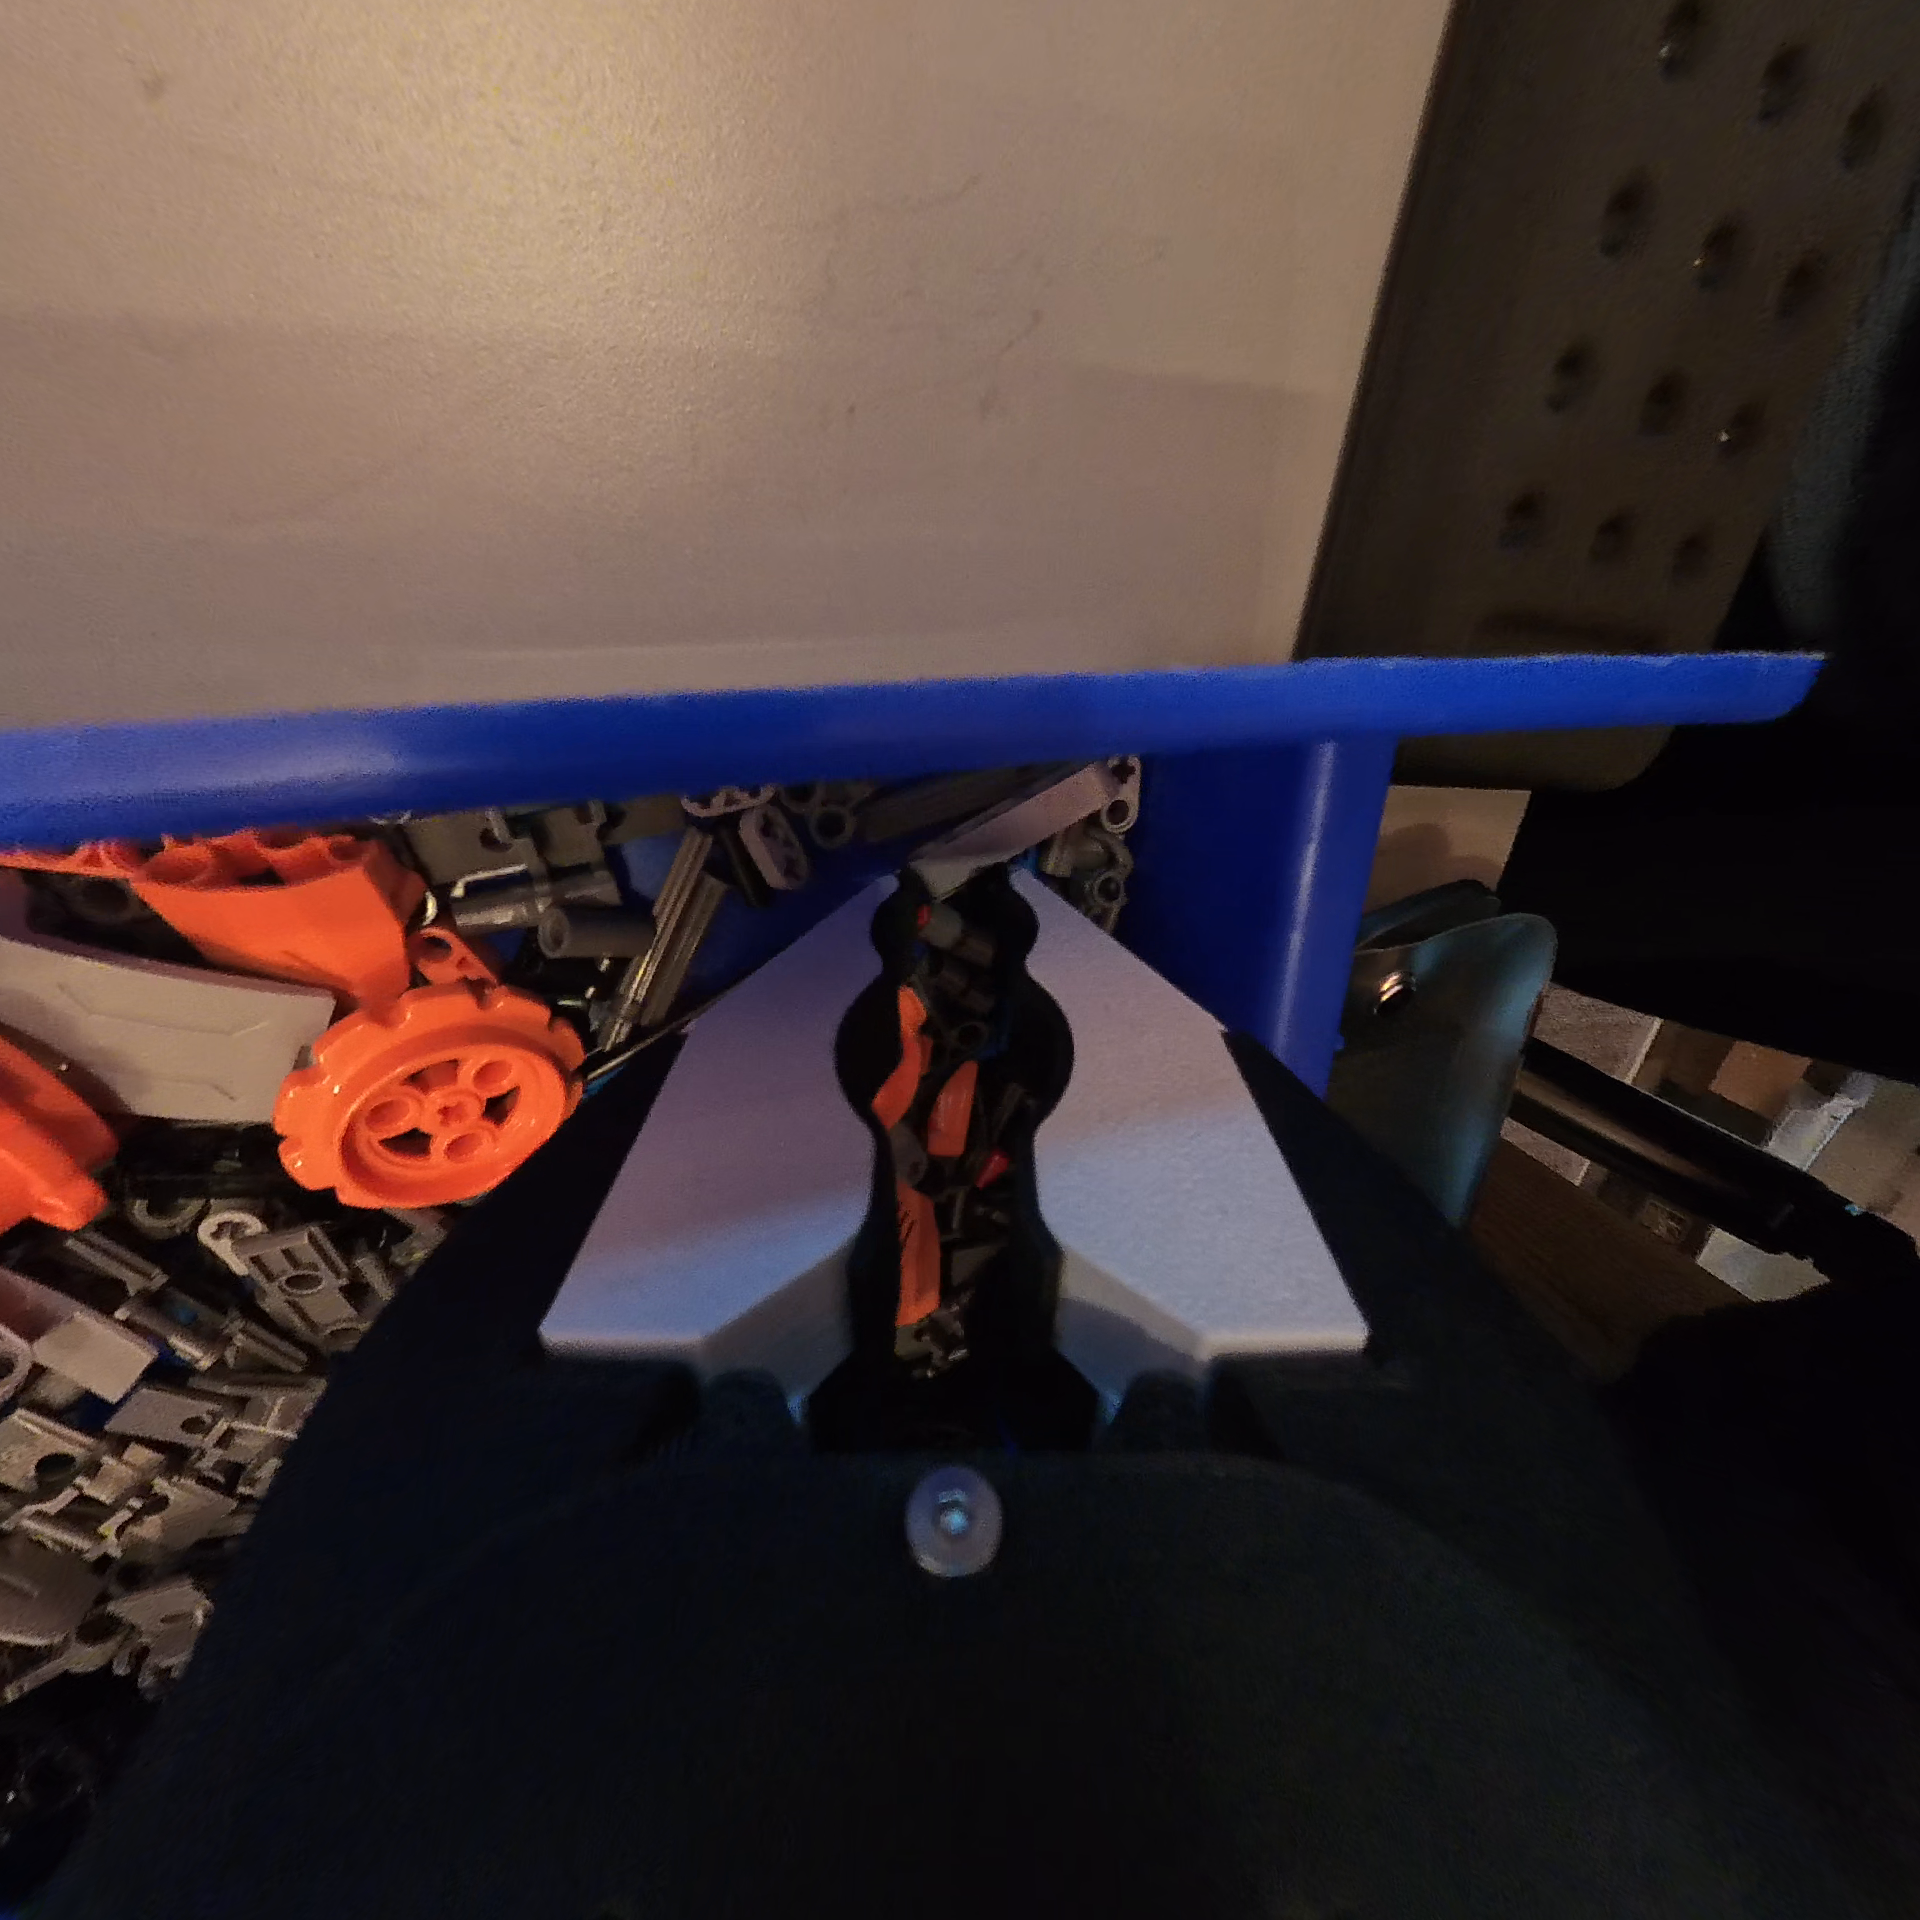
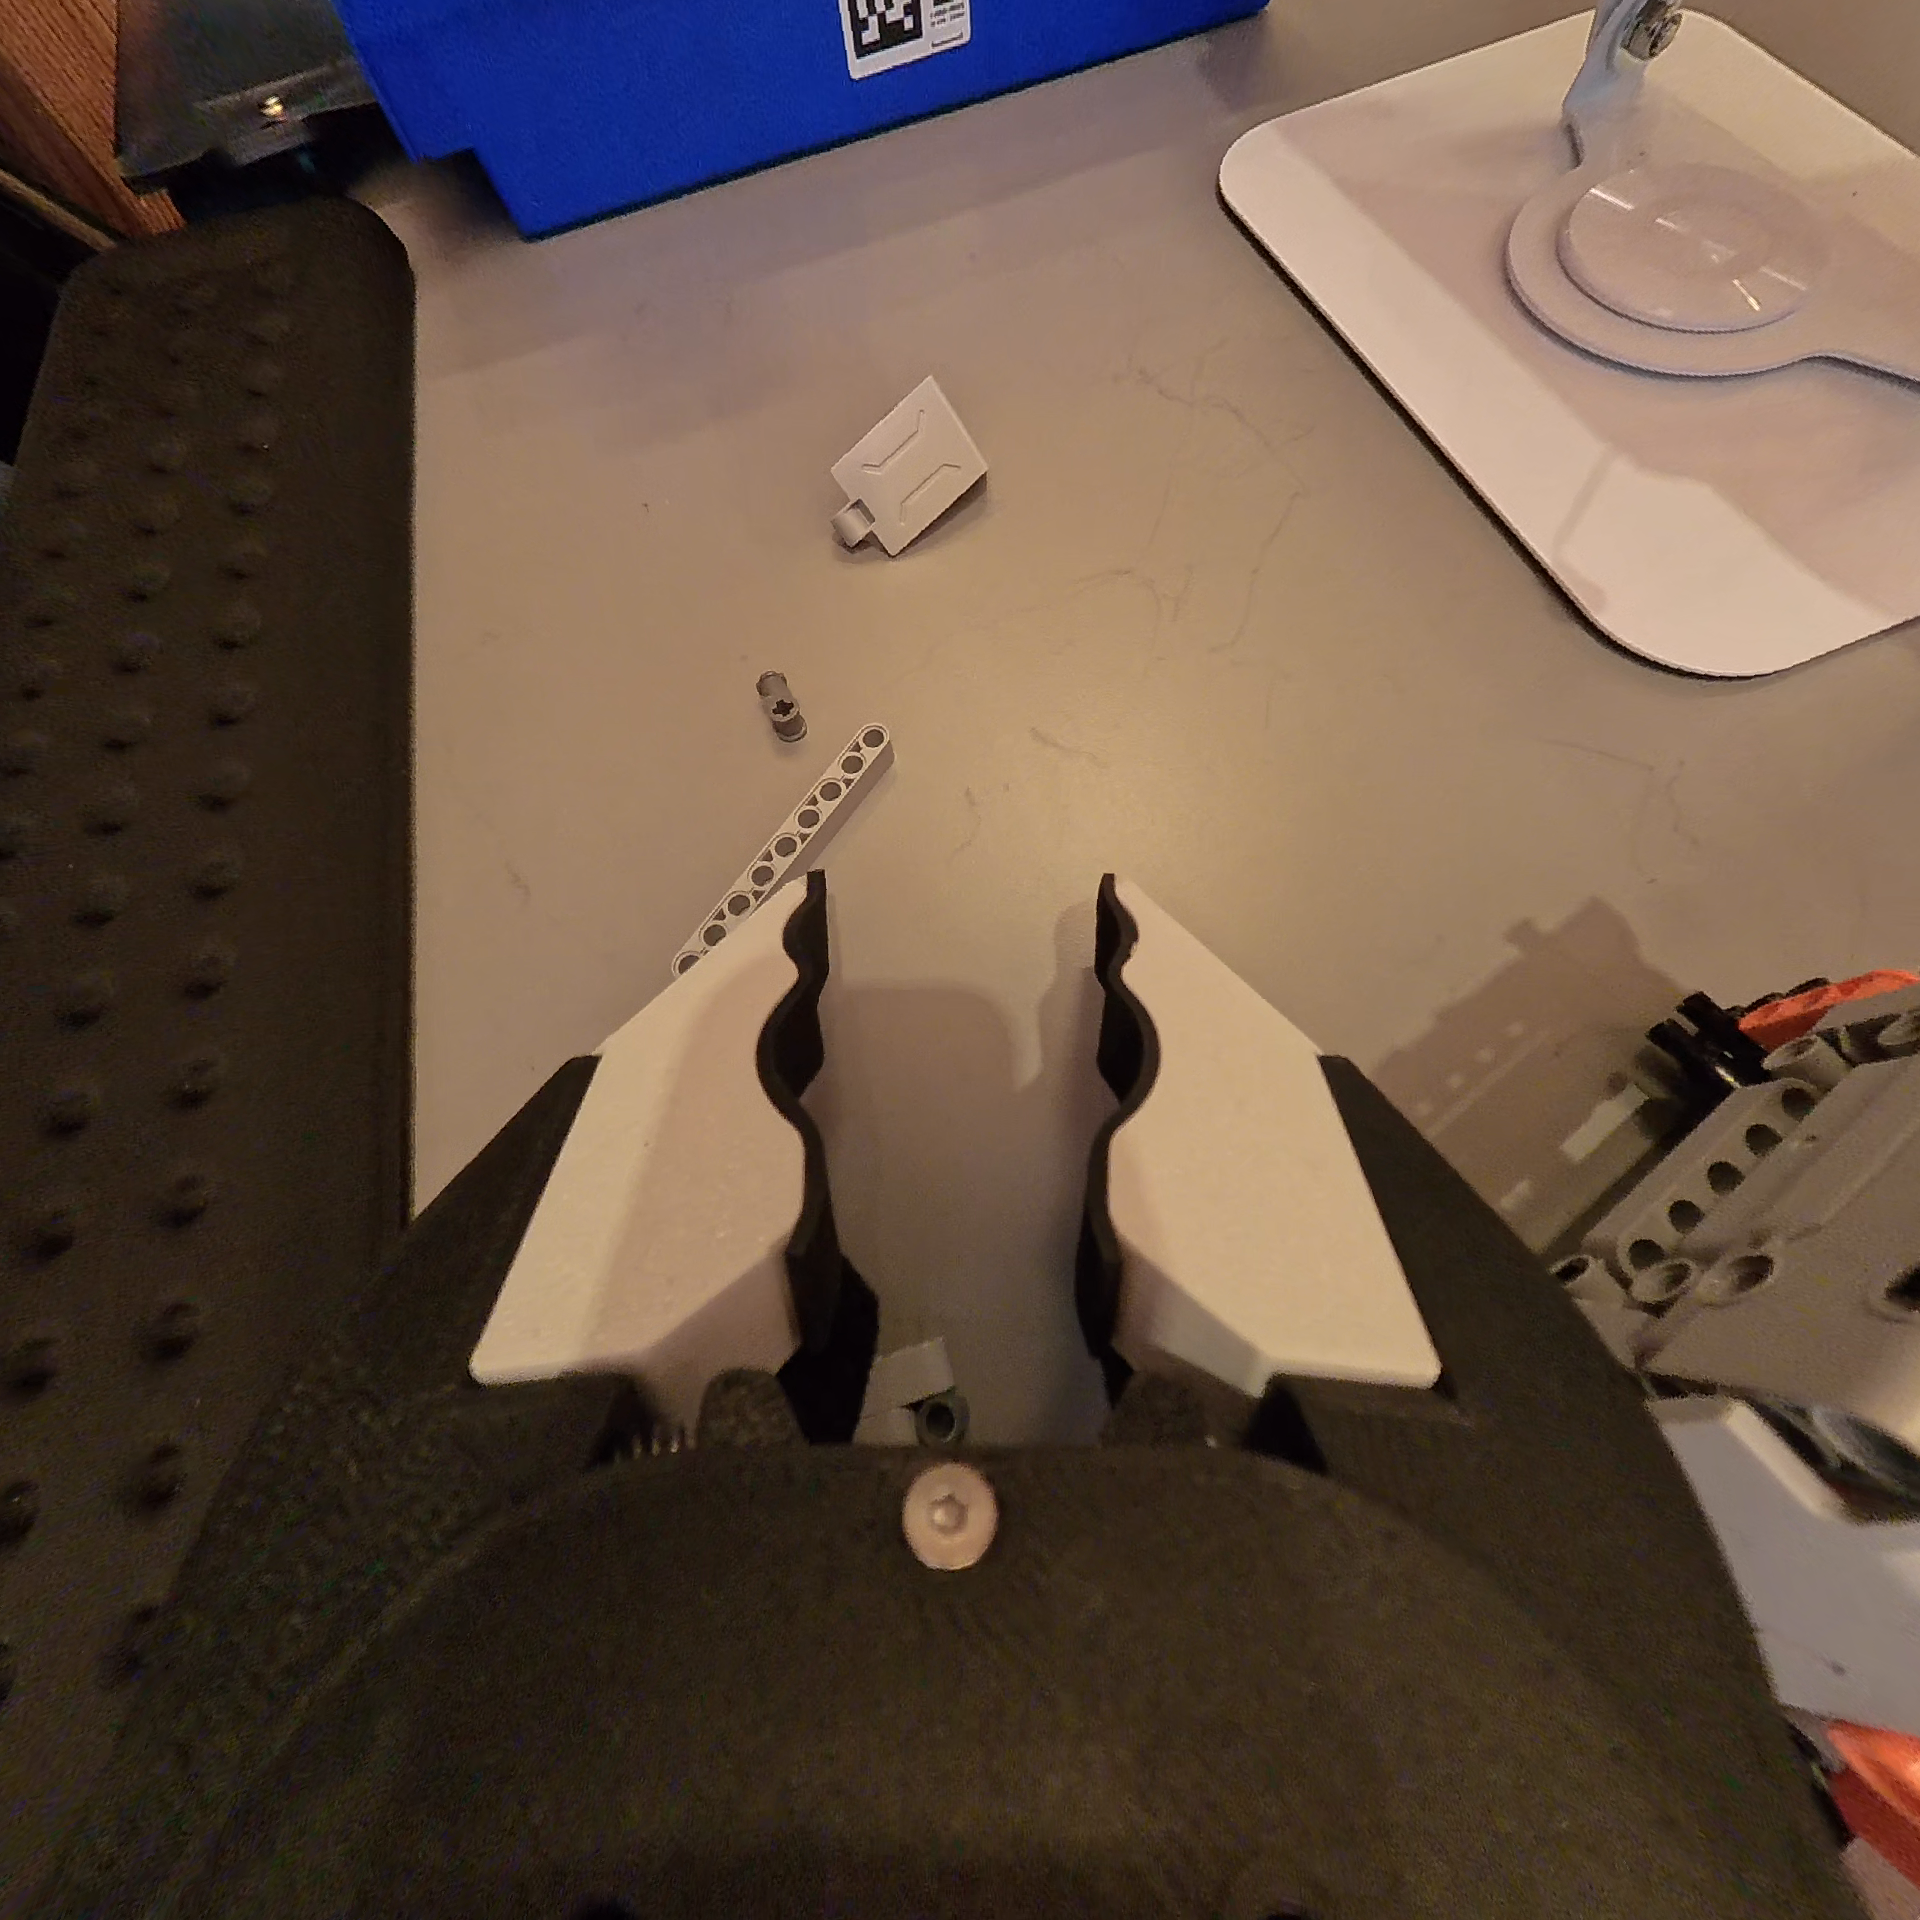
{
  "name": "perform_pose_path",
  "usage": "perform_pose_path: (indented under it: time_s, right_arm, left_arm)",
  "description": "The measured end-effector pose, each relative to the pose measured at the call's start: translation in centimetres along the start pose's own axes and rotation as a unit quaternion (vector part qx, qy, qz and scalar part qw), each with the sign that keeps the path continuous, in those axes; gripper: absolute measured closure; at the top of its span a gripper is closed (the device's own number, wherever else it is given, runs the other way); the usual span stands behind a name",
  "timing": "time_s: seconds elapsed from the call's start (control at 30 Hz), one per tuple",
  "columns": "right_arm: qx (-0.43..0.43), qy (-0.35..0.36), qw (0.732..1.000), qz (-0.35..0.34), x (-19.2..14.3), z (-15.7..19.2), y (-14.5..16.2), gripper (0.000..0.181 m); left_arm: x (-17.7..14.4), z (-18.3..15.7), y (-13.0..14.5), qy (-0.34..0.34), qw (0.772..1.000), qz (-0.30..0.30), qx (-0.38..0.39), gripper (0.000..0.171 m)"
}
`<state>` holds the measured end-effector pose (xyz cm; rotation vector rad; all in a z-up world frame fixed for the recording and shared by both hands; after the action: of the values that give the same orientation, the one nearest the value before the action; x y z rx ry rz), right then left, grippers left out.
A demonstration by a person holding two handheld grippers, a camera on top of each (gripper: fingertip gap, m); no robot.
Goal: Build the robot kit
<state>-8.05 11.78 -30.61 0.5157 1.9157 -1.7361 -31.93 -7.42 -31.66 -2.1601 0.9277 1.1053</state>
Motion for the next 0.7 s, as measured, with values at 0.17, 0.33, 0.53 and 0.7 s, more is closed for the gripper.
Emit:
perform_pose_path:
  time_s: [0.17,0.33,0.53,0.7]
  right_arm:
    - [-0.001,0.001,1.0,0.001,0.0,0.0,0.0,0.131]
    - [-0.001,0.0,1.0,0.001,0.0,0.0,0.0,0.131]
    - [-0.001,0.001,1.0,0.0,-0.1,0.0,0.0,0.131]
    - [-0.003,0.002,1.0,-0.001,-0.1,0.0,0.0,0.131]
  left_arm:
    - [-0.1,-0.2,0.3,0.0,1.0,-0.005,0.004,0.171]
    - [-0.7,-0.6,-0.3,0.0,1.0,-0.027,0.011,0.158]
    - [0.2,-1.5,-0.7,0.019,0.999,-0.017,0.032,0.15]
    - [0.2,-1.2,-0.1,0.015,0.999,-0.011,0.032,0.163]
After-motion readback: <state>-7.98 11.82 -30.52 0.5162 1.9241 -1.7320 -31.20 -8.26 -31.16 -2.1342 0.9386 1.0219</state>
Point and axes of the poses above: each gripper's, where its closed fingertips meet, x out along the fingers, y out of its underside, z = x × y across the jaws, the point moved 1 cm from there along -x, back along the fingers, and after that the axes turned 13 degrees about y, right-handed, at the moved point
